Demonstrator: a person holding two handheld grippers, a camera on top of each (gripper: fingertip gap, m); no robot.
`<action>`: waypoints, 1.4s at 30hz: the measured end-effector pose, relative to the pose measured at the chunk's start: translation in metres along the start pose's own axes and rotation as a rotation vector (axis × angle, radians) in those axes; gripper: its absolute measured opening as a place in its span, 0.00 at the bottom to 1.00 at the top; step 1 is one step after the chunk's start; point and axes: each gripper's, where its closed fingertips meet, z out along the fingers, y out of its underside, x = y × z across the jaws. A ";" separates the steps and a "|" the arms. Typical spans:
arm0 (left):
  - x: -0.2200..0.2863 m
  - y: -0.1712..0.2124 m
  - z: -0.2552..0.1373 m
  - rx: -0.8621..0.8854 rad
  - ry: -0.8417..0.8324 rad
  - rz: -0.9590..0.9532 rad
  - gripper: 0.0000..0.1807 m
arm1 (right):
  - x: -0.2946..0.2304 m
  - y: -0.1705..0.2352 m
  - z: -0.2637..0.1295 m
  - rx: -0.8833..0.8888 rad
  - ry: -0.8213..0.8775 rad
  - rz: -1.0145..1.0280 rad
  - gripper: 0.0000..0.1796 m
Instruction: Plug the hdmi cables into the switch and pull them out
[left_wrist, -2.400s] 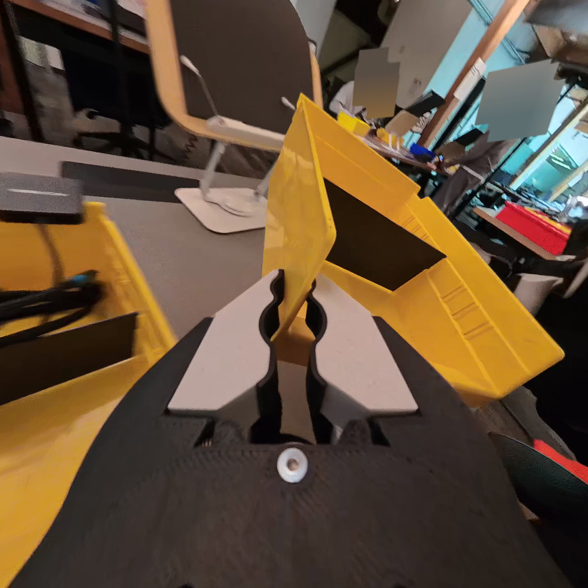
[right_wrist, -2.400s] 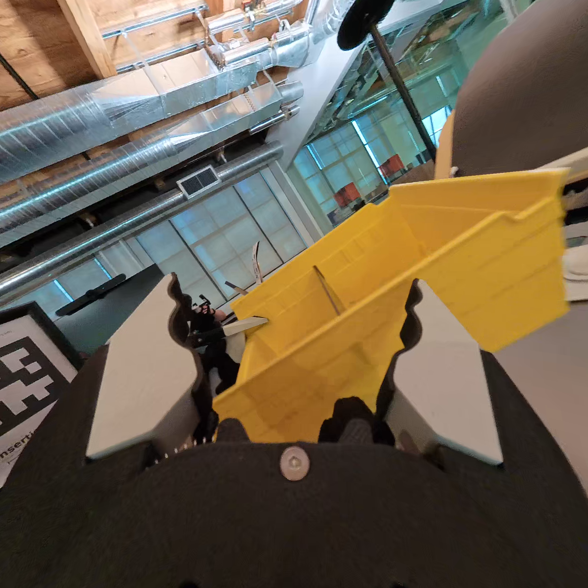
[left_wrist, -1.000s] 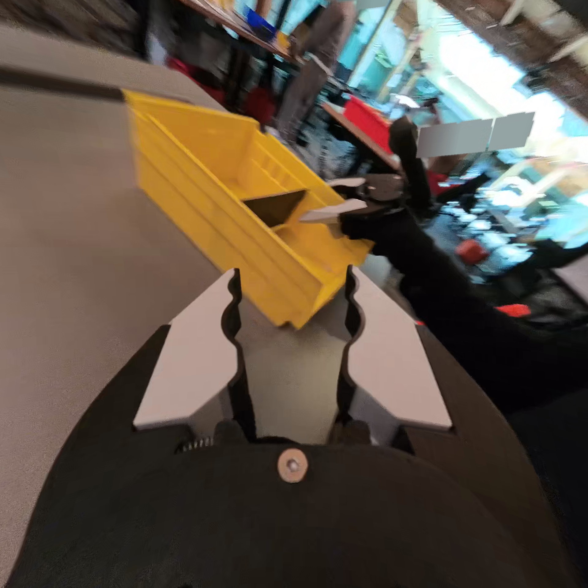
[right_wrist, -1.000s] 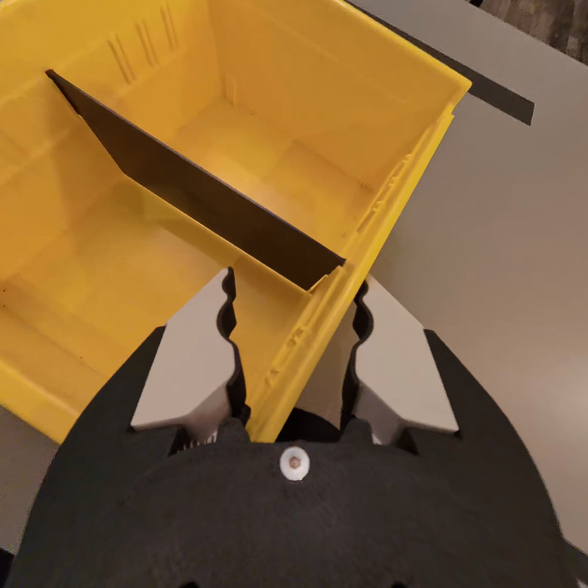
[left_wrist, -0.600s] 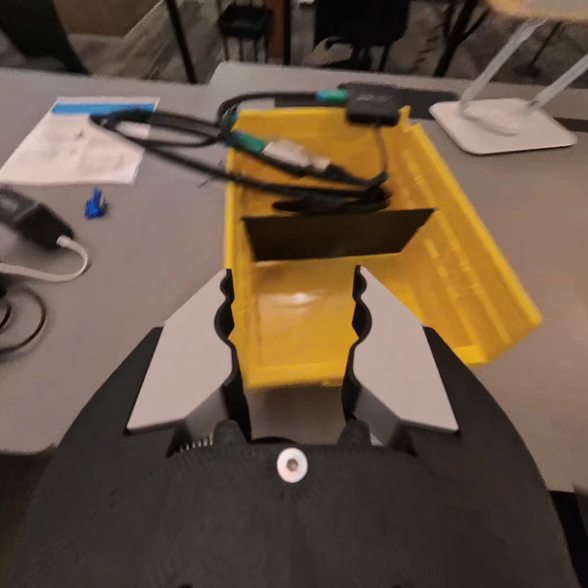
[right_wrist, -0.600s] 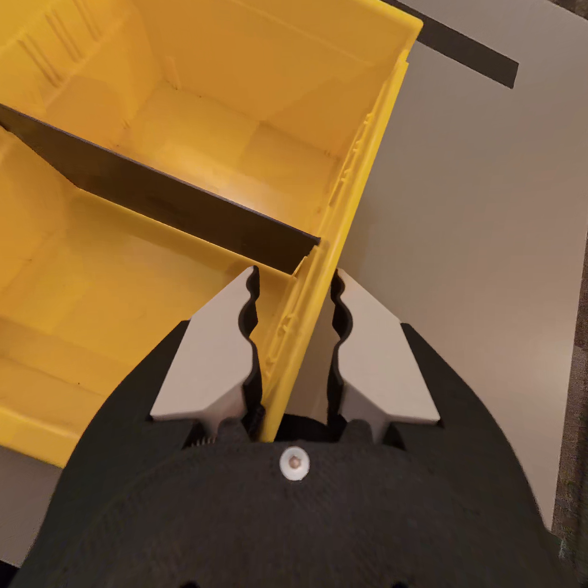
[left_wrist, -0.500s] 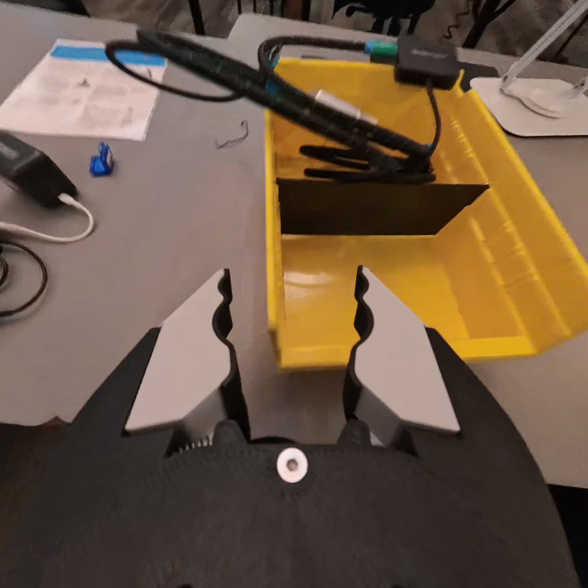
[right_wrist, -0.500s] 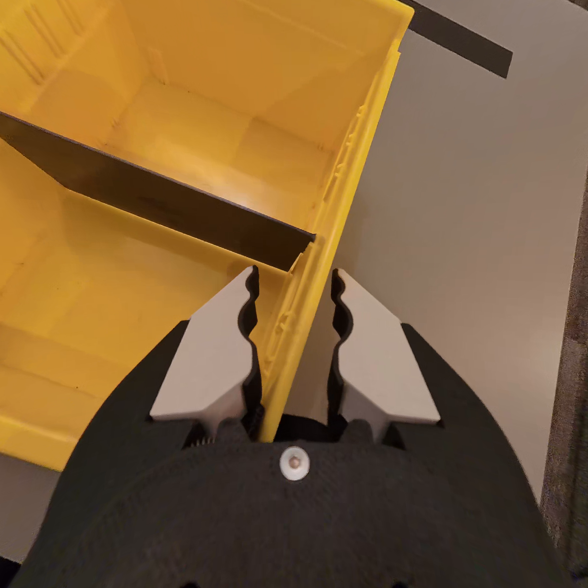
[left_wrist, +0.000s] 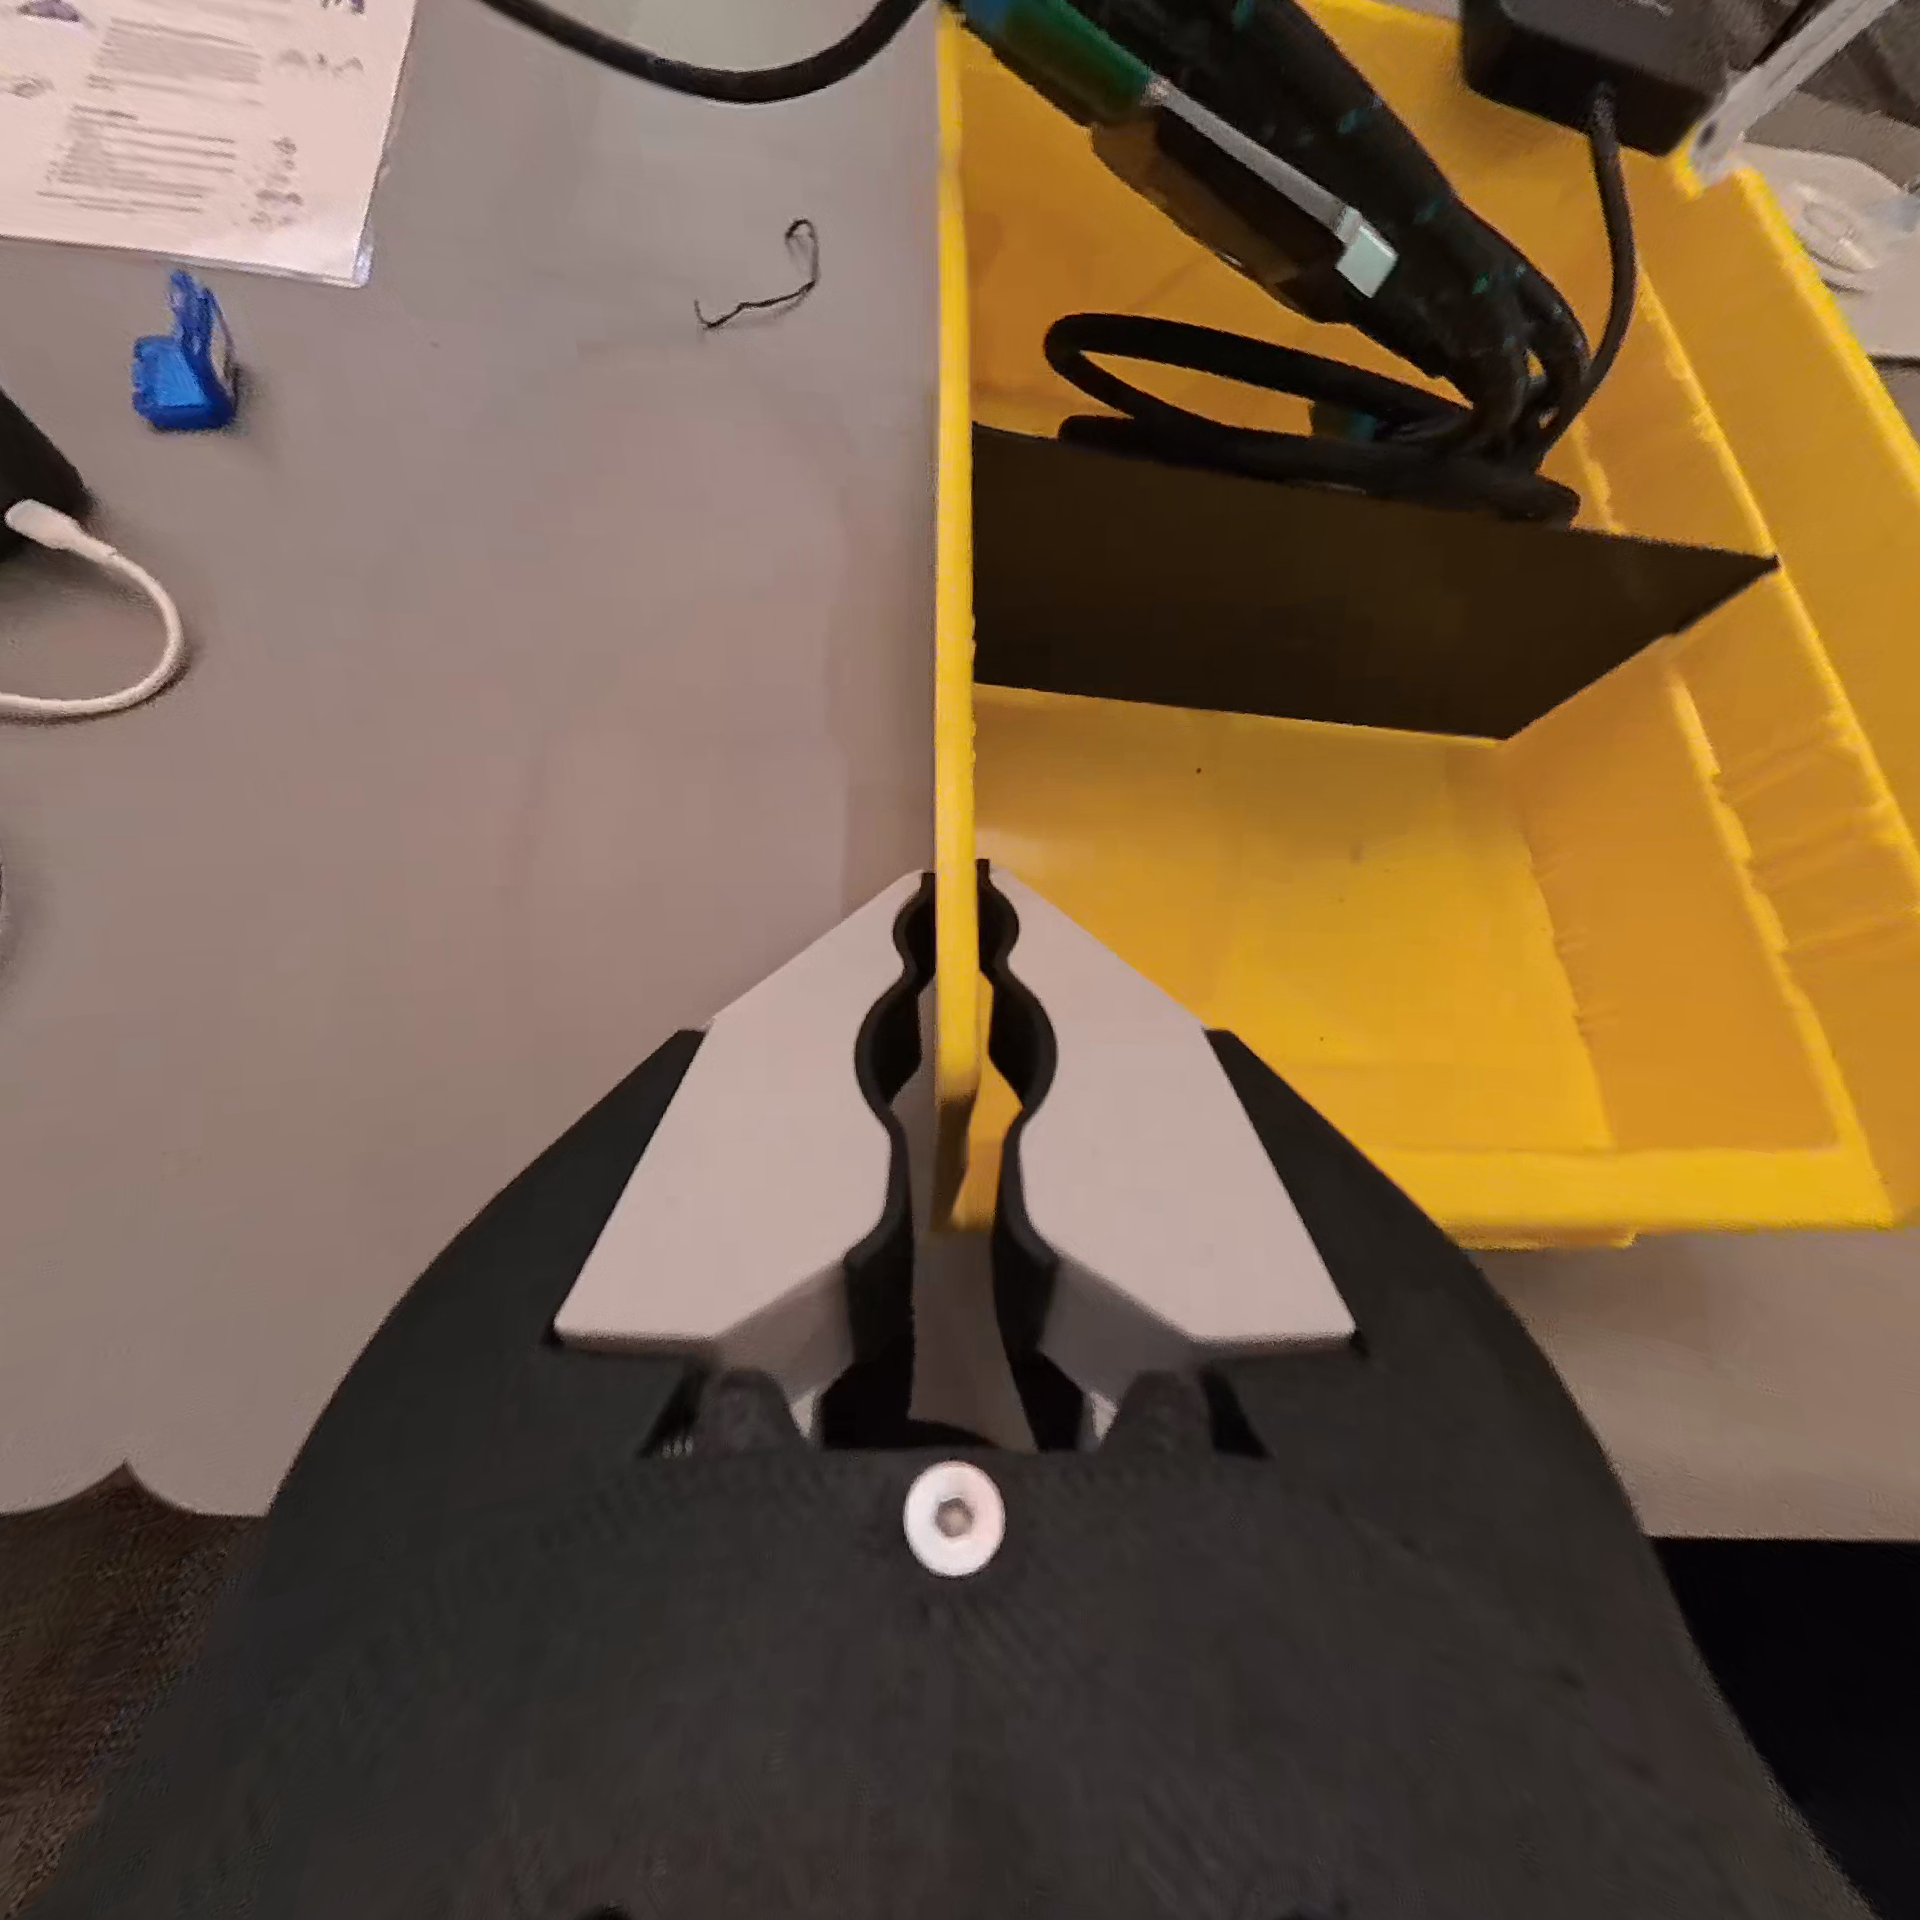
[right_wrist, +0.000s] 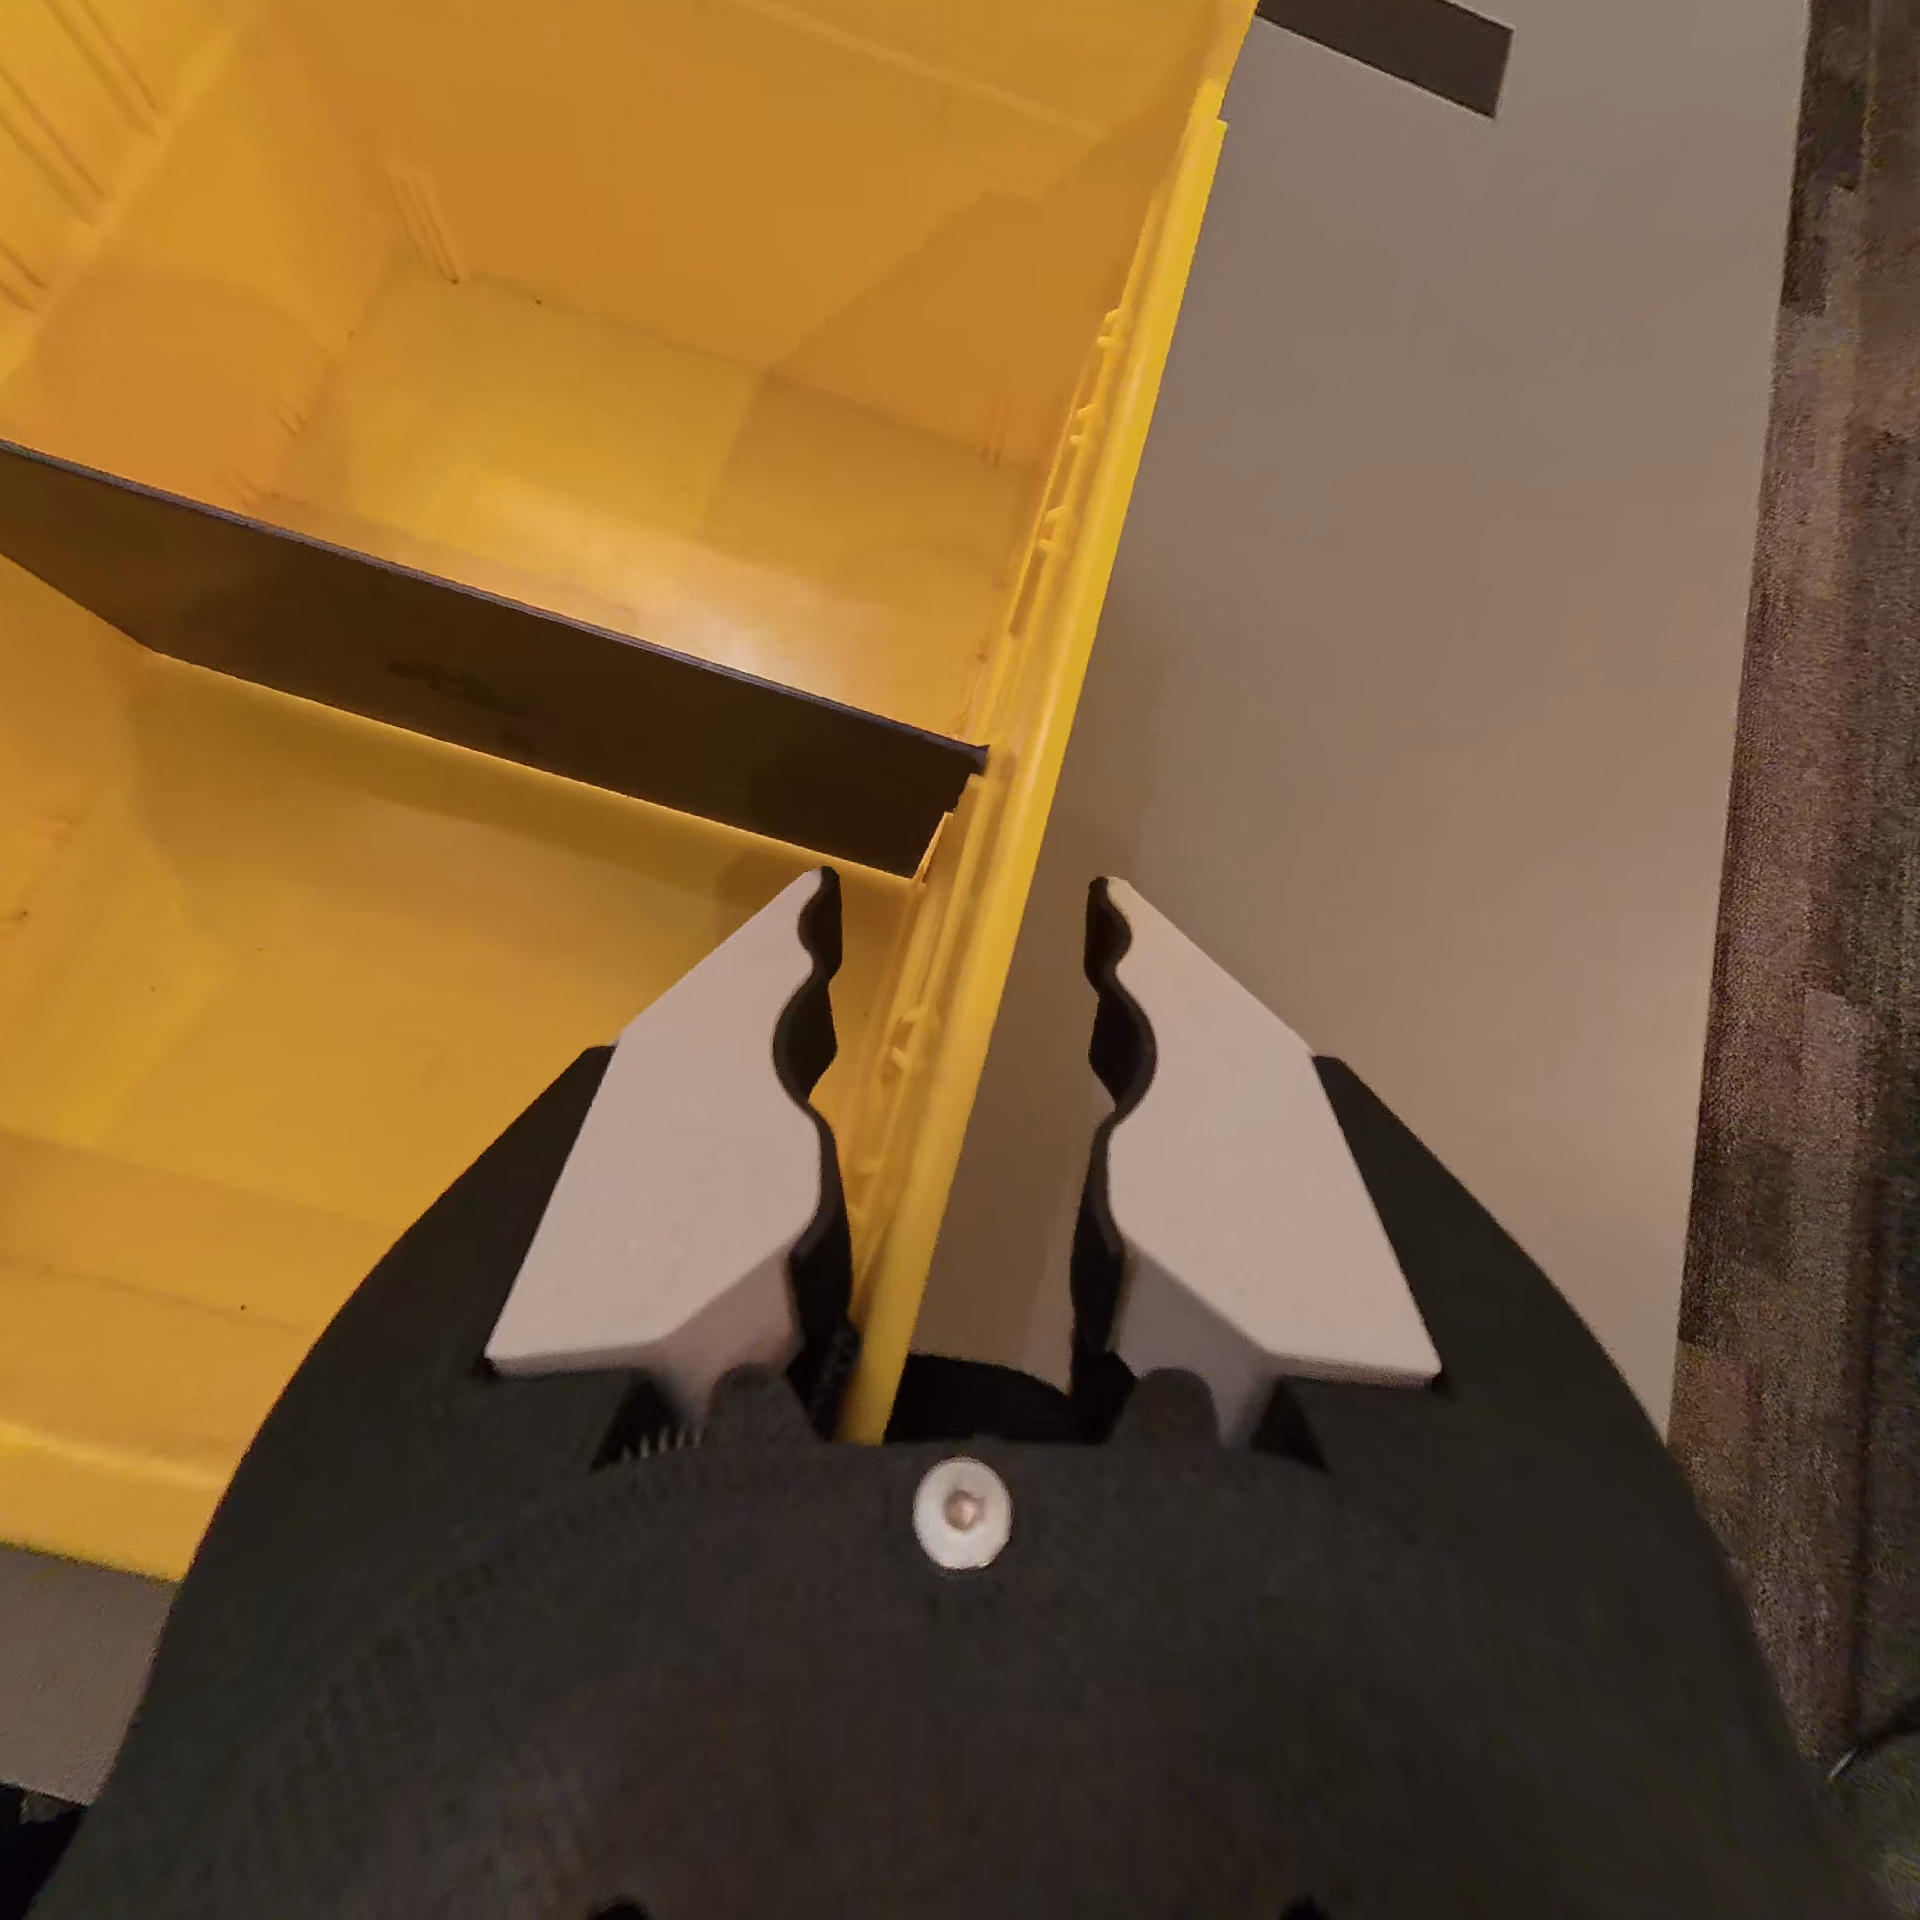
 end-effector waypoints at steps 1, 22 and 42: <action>-0.006 0.000 -0.001 -0.003 0.003 -0.012 0.02 | 0.003 0.002 -0.001 0.001 0.000 0.007 0.25; -0.048 -0.063 -0.090 0.314 -0.238 0.028 0.27 | 0.057 -0.044 -0.072 0.176 0.364 -0.109 0.52; 0.157 -0.099 0.102 -0.400 0.153 0.460 0.38 | -0.378 -0.155 -0.066 0.487 -0.578 -0.407 0.47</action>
